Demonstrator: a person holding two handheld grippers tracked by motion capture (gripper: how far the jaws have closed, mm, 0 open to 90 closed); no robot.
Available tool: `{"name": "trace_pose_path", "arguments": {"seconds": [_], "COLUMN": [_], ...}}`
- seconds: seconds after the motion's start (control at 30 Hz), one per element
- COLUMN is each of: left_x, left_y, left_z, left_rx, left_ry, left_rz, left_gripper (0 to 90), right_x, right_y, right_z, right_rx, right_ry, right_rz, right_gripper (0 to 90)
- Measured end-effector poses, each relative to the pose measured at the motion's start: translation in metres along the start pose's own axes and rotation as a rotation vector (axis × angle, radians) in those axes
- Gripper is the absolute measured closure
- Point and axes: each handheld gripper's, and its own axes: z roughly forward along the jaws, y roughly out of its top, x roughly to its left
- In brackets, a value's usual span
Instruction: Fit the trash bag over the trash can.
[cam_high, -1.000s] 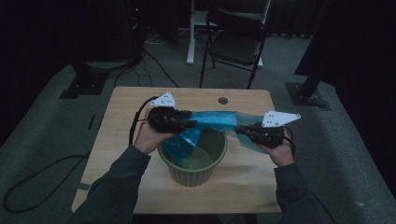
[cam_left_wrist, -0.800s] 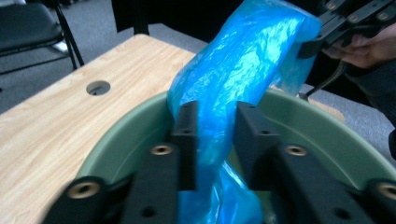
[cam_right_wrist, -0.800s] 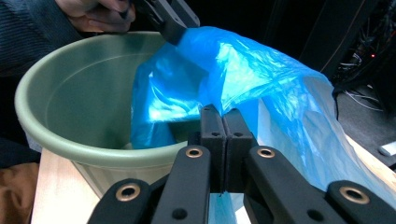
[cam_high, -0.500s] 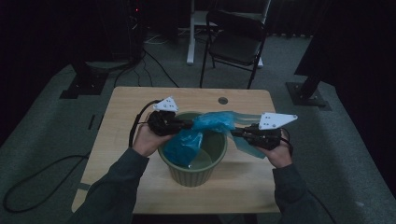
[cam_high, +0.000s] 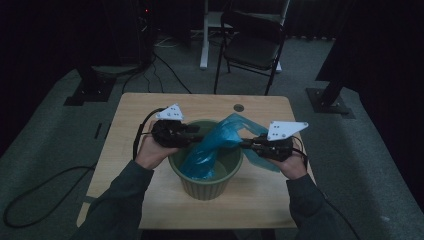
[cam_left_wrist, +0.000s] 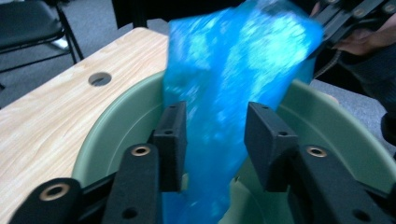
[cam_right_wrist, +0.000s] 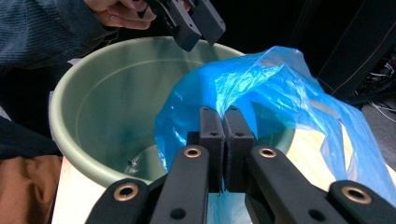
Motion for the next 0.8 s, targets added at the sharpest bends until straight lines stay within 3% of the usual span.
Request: {"name": "trace_pose_path", "arguments": {"seconds": [0.17, 0.6, 0.8], "left_x": [-0.009, -0.014, -0.018], "left_y": [0.009, 0.022, 0.021], "left_z": [0.009, 0.024, 0.028], "left_rx": [0.008, 0.013, 0.05], "left_ry": [-0.009, -0.039, -0.052], "left_rz": [0.025, 0.038, 0.076], "left_gripper": [54.4, 54.2, 78.5], "right_x": [0.002, 0.008, 0.01], "right_y": [0.003, 0.009, 0.01], "right_z": [0.005, 0.013, 0.017], "right_rx": [0.005, 0.021, 0.03], "right_ry": [0.01, 0.051, 0.064], "right_rz": [-0.007, -0.039, -0.047], "right_gripper": [88.9, 88.9, 88.9]}}
